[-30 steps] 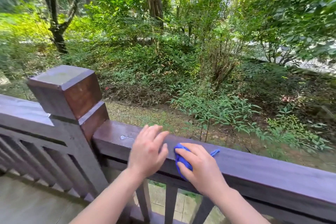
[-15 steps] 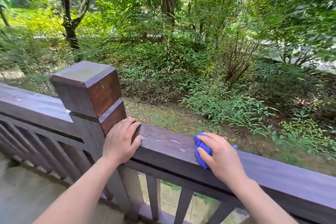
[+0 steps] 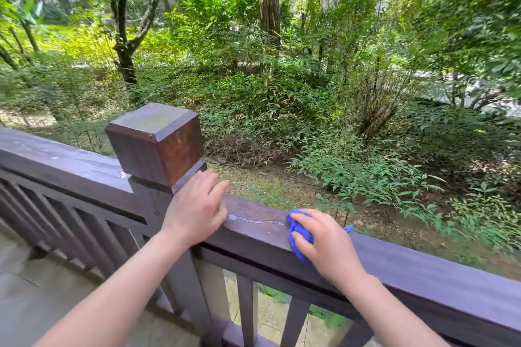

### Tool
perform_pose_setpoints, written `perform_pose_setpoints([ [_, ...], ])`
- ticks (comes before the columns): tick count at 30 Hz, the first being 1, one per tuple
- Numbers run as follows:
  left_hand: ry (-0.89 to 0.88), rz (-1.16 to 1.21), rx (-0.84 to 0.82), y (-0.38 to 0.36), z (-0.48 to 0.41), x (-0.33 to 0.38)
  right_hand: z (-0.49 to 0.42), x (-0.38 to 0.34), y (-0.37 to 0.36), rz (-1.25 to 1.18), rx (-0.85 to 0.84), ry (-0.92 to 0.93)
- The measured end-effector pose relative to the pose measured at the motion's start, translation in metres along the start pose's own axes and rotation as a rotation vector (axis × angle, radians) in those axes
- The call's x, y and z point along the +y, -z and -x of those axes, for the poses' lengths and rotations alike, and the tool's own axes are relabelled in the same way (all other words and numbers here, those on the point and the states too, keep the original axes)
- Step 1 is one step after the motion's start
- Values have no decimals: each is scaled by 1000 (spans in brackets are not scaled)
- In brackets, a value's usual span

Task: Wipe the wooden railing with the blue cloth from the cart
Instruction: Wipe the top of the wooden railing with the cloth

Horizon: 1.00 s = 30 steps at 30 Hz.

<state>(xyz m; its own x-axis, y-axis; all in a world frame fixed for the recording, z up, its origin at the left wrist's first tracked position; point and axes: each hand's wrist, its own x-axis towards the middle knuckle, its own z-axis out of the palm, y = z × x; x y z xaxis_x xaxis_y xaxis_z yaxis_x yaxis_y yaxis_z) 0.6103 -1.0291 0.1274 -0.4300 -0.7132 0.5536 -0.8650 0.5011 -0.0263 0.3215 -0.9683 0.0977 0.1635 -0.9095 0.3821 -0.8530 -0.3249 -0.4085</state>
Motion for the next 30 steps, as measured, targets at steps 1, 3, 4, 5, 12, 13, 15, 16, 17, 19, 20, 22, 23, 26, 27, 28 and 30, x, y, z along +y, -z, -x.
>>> perform_pose_setpoints([
  [1,-62,-75,124,13,-8,-3,-6,3,-1,8,26,-66],
  [3,-77,-236,317,40,-26,-14,-9,-5,-5,37,40,-83],
  [4,-44,-304,372,52,-35,-22,-7,-13,-9,41,35,-23],
  [5,-5,-356,398,60,-42,-31,-4,-18,-10,37,17,45],
  [12,-51,-438,611,57,-59,-62,-10,-16,-14,23,43,-22],
  [13,-54,-422,638,56,-60,-64,-4,-20,-17,15,34,26],
  [15,-52,-400,695,54,-60,-65,3,-18,-16,-5,-5,124],
  [16,-49,-393,720,53,-60,-65,0,-13,-13,-12,-17,122],
  [17,-44,-389,737,52,-60,-64,-6,-8,-12,-9,-11,83],
  [19,-29,-390,751,49,-60,-63,-19,-6,-16,5,46,-23],
  [20,-13,-393,756,48,-60,-63,-21,-10,-19,19,61,-48],
  [22,49,-392,779,48,-58,-61,-17,-24,-24,21,44,32],
  [23,82,-386,788,48,-58,-60,-12,-26,-25,21,12,113],
  [26,115,-361,773,48,-58,-61,-19,-12,-17,24,-51,150],
  [27,114,-357,768,47,-58,-62,-27,-7,-17,30,-26,92],
  [28,115,-353,766,46,-58,-62,-35,-5,-19,35,9,28],
  [30,134,-339,761,45,-57,-62,-40,-16,-28,53,40,-8],
])
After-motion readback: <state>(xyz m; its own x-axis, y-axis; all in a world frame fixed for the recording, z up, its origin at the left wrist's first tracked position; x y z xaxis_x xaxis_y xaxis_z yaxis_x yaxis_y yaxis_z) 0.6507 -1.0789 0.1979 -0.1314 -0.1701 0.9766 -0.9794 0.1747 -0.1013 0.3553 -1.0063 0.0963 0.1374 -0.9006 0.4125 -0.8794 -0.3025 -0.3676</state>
